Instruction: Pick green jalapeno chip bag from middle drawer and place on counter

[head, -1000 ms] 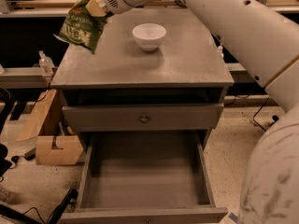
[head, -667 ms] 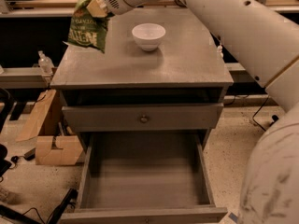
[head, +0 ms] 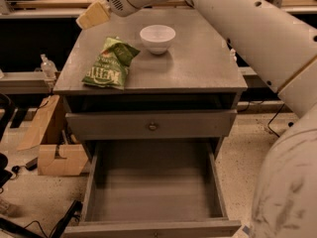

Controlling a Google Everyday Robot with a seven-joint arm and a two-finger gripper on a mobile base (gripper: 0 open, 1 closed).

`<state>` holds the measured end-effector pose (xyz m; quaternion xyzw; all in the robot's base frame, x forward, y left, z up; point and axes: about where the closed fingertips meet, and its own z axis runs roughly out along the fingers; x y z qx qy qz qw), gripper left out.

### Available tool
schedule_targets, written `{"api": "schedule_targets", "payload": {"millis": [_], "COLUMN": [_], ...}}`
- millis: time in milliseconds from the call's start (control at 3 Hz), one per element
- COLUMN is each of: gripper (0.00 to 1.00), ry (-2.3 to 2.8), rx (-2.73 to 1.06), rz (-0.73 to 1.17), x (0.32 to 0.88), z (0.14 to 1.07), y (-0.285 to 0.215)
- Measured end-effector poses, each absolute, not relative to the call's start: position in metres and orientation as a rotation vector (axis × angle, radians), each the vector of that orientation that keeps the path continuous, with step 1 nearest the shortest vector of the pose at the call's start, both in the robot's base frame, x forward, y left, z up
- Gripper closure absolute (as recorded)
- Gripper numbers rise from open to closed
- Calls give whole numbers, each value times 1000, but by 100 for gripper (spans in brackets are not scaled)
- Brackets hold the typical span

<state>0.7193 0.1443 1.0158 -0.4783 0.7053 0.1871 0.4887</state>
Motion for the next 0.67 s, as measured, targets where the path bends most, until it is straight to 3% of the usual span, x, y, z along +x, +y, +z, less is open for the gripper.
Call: {"api": "schedule_targets", "payload": {"millis": [667], "gripper": [0], "ry": [1714], "rx": [-1164], "rz": [456], "x": [719], "z": [1015], "y": [145]}}
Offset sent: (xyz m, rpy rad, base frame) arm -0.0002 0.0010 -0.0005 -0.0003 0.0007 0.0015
